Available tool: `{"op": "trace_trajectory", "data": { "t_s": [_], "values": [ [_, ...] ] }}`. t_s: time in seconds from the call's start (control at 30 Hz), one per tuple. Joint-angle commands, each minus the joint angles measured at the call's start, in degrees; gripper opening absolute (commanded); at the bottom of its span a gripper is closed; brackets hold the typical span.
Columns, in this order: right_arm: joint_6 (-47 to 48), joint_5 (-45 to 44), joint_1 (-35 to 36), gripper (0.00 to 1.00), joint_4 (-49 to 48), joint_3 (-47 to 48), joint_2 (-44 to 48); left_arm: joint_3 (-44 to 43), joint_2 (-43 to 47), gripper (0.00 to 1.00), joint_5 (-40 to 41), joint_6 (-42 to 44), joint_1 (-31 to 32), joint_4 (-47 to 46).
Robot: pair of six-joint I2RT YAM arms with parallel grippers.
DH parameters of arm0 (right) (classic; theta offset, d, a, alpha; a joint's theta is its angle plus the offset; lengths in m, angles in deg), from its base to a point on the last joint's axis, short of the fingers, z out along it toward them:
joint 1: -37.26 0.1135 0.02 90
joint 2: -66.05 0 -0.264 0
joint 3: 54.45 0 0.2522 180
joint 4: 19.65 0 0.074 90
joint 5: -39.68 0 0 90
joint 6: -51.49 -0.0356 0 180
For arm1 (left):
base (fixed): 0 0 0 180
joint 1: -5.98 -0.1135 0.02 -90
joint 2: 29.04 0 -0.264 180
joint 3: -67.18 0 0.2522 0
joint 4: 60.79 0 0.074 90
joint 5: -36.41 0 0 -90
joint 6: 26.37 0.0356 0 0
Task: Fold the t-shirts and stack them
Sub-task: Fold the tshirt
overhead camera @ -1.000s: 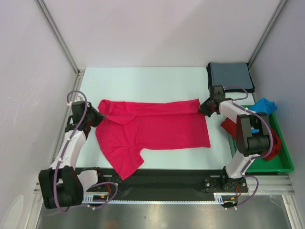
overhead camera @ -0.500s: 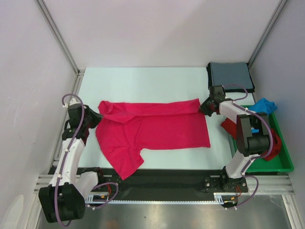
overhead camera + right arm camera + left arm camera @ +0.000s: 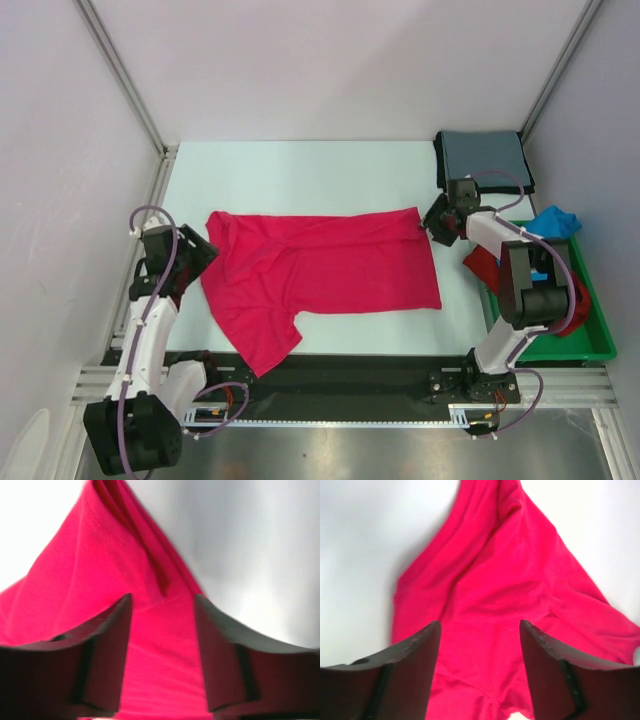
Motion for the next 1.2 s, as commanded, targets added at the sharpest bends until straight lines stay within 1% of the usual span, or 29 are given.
{"op": "trace_trajectory", "data": {
  "t_s": [0.0, 0.03, 0.07, 0.1, 0.13, 0.17, 0.2, 0.23, 0.27, 0.3, 0.33, 0.37, 0.47, 0.5, 0.53, 0.6, 0.67, 0.73, 0.8, 0.87, 1.03, 1.17],
  "values": [
    [11.5, -0.7, -1.9, 0.59, -4.0, 1.2, 4.4, -5.6, 0.0, 0.72, 3.4, 4.5, -0.8, -0.2],
    [14.6, -0.4, -2.1, 0.63, -5.1, 1.7, 4.9, -6.6, -1.1, 0.75, 2.7, 5.4, -0.8, -1.2],
    [15.9, 0.7, -2.2, 0.66, -6.6, 2.1, 4.7, -7.6, -2.4, 0.77, 1.3, 6.3, -0.8, -5.3],
    [17.1, 3.6, -2.2, 0.73, -9.2, 3.9, 3.8, -8.2, -7.5, 0.78, -1.8, 7.5, -0.8, -7.5],
    [18.1, 5.1, -2.2, 0.74, -9.1, 6.3, 0.8, -9.6, -10.9, 0.77, -2.7, 9.6, -0.8, -8.3],
    [20.1, 9.1, -2.2, 0.75, -8.3, 8.9, -1.9, -14.3, -15.6, 0.77, -4.2, 11.2, -0.8, -8.2],
    [20.7, 10.4, -2.3, 0.75, -5.3, 11.7, -4.5, -17.2, -23.6, 0.73, -5.5, 12.2, -0.8, -7.0],
    [21.1, 11.2, -2.3, 0.75, -3.8, 17.5, -9.2, -21.8, -27.8, 0.72, -6.3, 13.7, -0.8, -6.3],
    [22.2, 12.8, -2.2, 0.75, -2.6, 19.7, -10.9, -24.0, -31.1, 0.71, -7.4, 13.8, -0.8, -6.2],
    [22.4, 12.9, -2.2, 0.74, -1.9, 21.3, -12.1, -26.3, -37.3, 0.69, -8.7, 14.4, -0.9, -5.7],
    [22.6, 12.5, -1.9, 0.74, -2.4, 22.1, -13.1, -30.4, -39.9, 0.68, -10.6, 14.8, -0.8, -5.2],
    [23.0, 12.2, -2.0, 0.74, -3.2, 22.1, -13.5, -32.5, -42.3, 0.66, -10.3, 15.3, -0.4, -4.9],
    [23.3, 11.5, -2.1, 0.73, -1.8, 24.9, -16.1, -39.2, -49.8, 0.66, -5.9, 17.0, 1.3, -2.5],
    [24.1, 11.1, -2.0, 0.7, -0.1, 25.5, -16.6, -40.8, -51.2, 0.66, -4.9, 17.9, 2.5, -1.6],
    [24.5, 10.8, -2.0, 0.67, 0.8, 26.0, -17.1, -43.9, -53.8, 0.66, -1.4, 18.4, 3.0, 0.5],
    [24.7, 10.7, -2.2, 0.61, 1.6, 25.7, -17.4, -45.8, -55.6, 0.66, 1.5, 19.1, 4.6, 1.4],
    [24.6, 12.1, -2.4, 0.59, 1.4, 24.8, -17.3, -47.7, -58.4, 0.61, 2.1, 19.0, 4.8, 2.3],
    [24.3, 13.2, -2.4, 0.56, 1.5, 24.8, -18.0, -48.9, -59.8, 0.58, 2.1, 18.6, 5.1, 3.0],
    [24.3, 14.1, -2.3, 0.53, 2.1, 25.0, -18.3, -49.7, -61.0, 0.51, 4.5, 18.5, 5.7, 3.8],
    [24.2, 12.9, -2.3, 0.53, 2.8, 25.0, -18.0, -49.7, -61.6, 0.51, 5.7, 18.4, 6.1, 5.1],
    [24.7, 13.0, -2.2, 0.54, 3.2, 24.6, -17.7, -49.1, -62.5, 0.59, 9.4, 18.1, 6.8, 6.3],
    [24.8, 14.1, -2.2, 0.54, 3.6, 25.0, -18.8, -50.6, -64.6, 0.6, 9.2, 18.2, 6.9, 6.3]
  ]
}}
